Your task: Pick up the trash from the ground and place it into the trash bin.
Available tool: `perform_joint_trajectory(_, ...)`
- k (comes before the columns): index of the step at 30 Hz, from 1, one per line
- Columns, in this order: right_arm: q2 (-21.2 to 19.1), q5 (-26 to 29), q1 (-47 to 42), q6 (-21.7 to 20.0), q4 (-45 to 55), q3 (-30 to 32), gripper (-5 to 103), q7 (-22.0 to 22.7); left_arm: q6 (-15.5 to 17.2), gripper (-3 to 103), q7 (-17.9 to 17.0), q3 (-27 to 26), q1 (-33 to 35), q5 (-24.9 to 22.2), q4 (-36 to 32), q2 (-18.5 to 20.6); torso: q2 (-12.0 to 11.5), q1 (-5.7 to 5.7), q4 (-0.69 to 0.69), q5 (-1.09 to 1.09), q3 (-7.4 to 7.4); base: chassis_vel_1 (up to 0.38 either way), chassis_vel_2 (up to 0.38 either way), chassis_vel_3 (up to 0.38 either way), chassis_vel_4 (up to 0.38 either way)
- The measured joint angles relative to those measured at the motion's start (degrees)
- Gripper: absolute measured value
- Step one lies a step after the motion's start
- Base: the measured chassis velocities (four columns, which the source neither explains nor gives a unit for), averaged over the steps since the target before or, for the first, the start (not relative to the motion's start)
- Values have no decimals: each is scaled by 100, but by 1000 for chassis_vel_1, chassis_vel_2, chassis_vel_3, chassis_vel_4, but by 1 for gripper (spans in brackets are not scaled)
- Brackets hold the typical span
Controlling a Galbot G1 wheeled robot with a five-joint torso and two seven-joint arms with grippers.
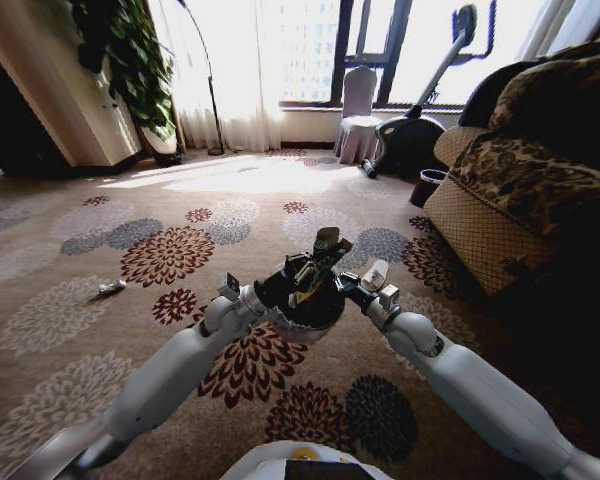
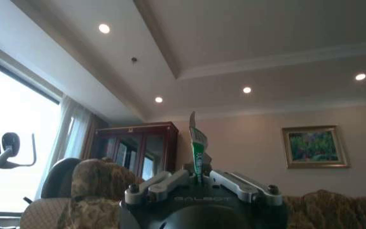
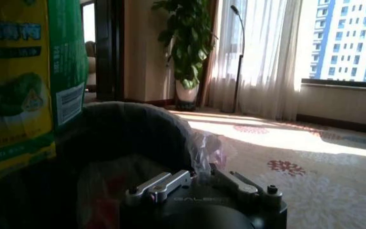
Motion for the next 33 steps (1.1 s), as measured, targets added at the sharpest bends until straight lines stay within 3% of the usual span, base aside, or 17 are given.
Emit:
perform_joint_trajectory(10, -80, 0, -257, 54, 175, 140, 0, 9, -413, 0, 137, 572, -341, 916, 1098, -384, 0, 0, 0, -2, 0, 0, 0, 0, 0)
perform_joint_trajectory(15, -119, -1, -325, 61, 193, 202, 0, 9, -455, 0, 151, 588, -351, 1061, 1126, -403, 0, 0, -1, 0, 0, 0, 0, 0, 0)
perform_joint_trajectory(16, -146, -1, -343, 74, 193, 234, 0, 7, -413, 10, 149, 539, -344, 1118, 1031, -333, 0, 0, -1, -1, 0, 0, 0, 0, 0)
perform_joint_trajectory(18, -169, 0, -357, 86, 194, 265, 0, 3, -349, 10, 148, 491, -328, 1173, 938, -266, 0, 0, 0, 0, 0, 0, 0, 0, 0)
perform_joint_trajectory(24, -217, -13, -383, 142, 73, 400, 0, -2, -120, 37, 6, 268, -95, 1517, 565, 178, 0, -1, 1, -1, 0, 0, 0, 0, 0)
perform_joint_trajectory(26, -216, -17, -379, 144, 61, 403, 0, -2, -113, 37, -6, 252, -73, 1527, 546, 203, 0, -1, 1, -2, 0, 0, 0, 0, 0)
perform_joint_trajectory(28, -211, -61, -350, 161, 3, 423, 0, -1, -101, 54, -48, 135, 63, 1549, 455, 311, 0, -1, 0, -1, 0, 0, 0, 0, 0)
perform_joint_trajectory(30, -211, -68, -343, 165, -3, 427, 0, -2, -101, 54, -52, 110, 89, 1548, 440, 329, 0, -1, 0, -1, 0, 0, 0, 0, 0)
perform_joint_trajectory(32, -227, -76, -316, 167, -16, 428, 0, -3, -103, 64, -53, -16, 213, 1544, 382, 384, 0, -1, 1, -1, 0, 0, 0, 0, 0)
perform_joint_trajectory(33, -227, -76, -316, 167, -16, 428, 0, -3, -103, 64, -53, -16, 213, 1544, 382, 384, 0, -1, 1, -1, 0, 0, 0, 0, 0)
